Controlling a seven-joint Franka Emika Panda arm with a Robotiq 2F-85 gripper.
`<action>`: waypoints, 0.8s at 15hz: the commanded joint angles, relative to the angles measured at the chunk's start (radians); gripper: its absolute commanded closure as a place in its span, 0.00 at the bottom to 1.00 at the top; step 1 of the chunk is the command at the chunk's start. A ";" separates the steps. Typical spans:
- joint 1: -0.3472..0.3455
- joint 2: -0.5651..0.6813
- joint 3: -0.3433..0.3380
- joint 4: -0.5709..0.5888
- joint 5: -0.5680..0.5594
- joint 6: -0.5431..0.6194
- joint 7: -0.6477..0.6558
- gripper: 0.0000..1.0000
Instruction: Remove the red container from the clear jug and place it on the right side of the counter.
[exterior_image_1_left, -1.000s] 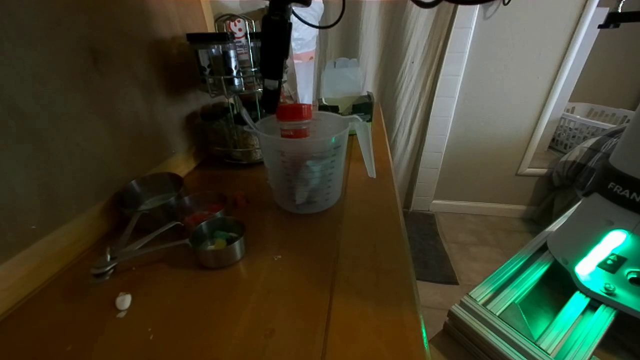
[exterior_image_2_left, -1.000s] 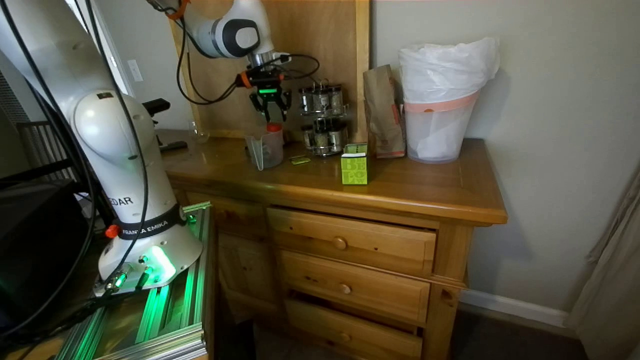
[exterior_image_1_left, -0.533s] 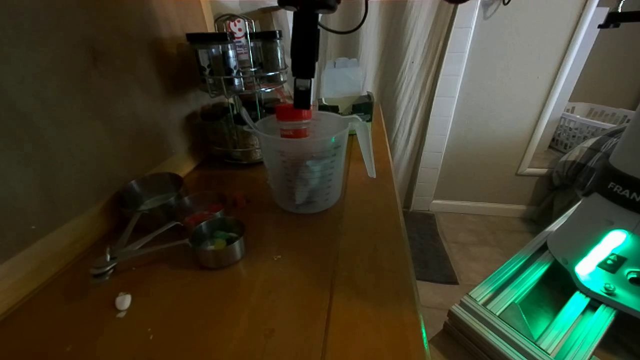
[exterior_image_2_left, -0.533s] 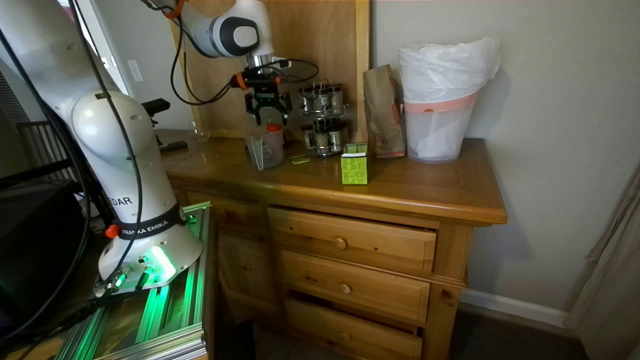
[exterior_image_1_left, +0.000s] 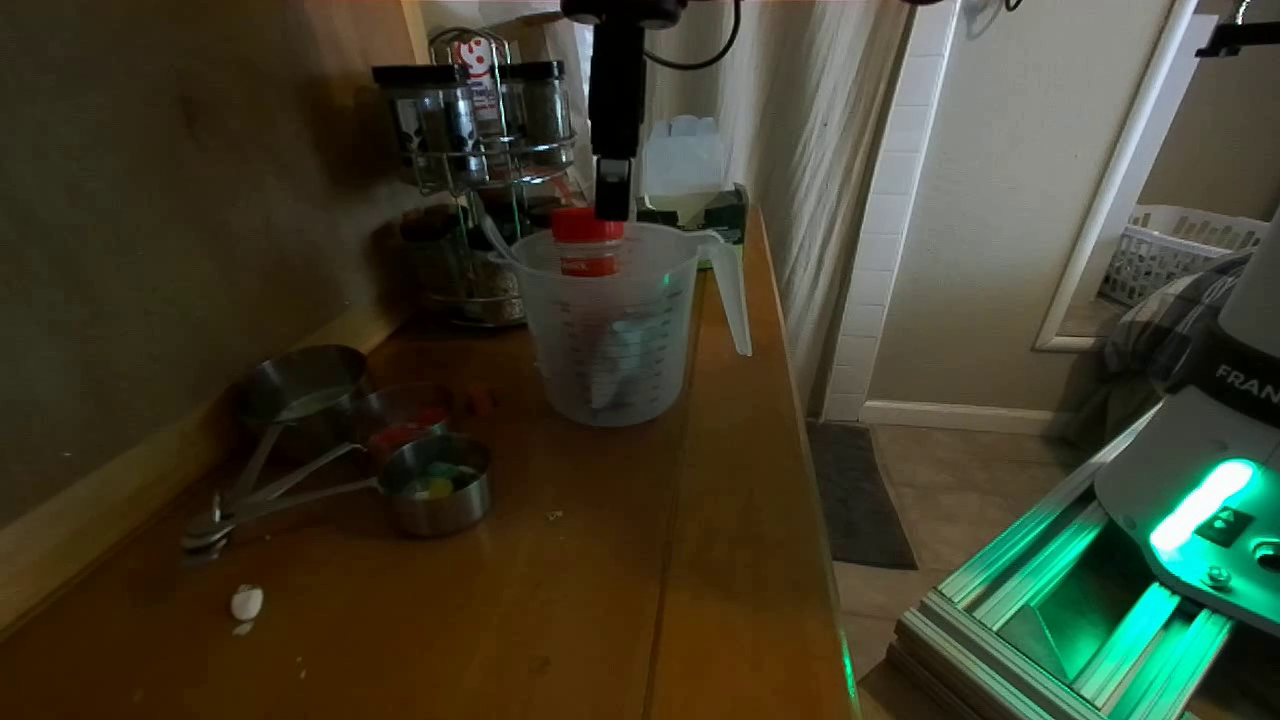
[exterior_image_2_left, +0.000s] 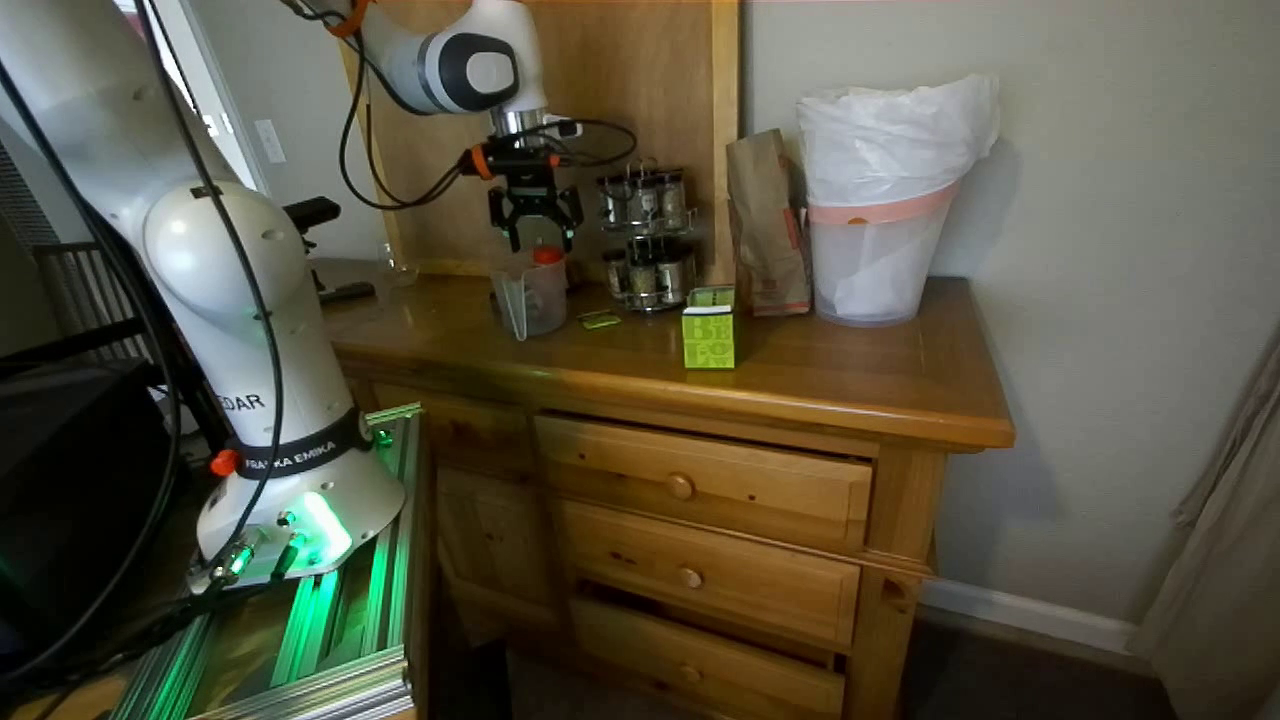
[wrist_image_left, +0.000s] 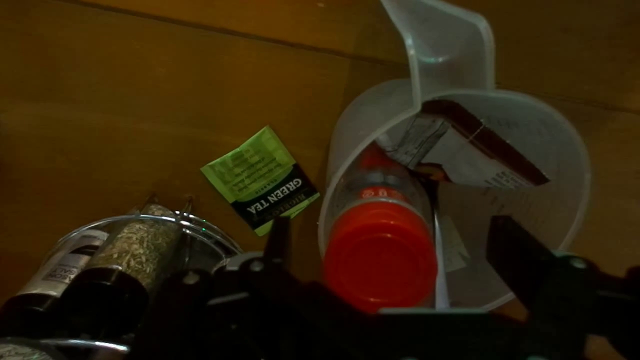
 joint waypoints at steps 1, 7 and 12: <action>0.008 -0.002 -0.001 -0.002 0.009 -0.005 -0.005 0.00; 0.021 0.012 0.004 0.003 0.018 -0.002 -0.013 0.17; 0.019 0.008 0.004 0.001 0.016 0.015 -0.014 0.56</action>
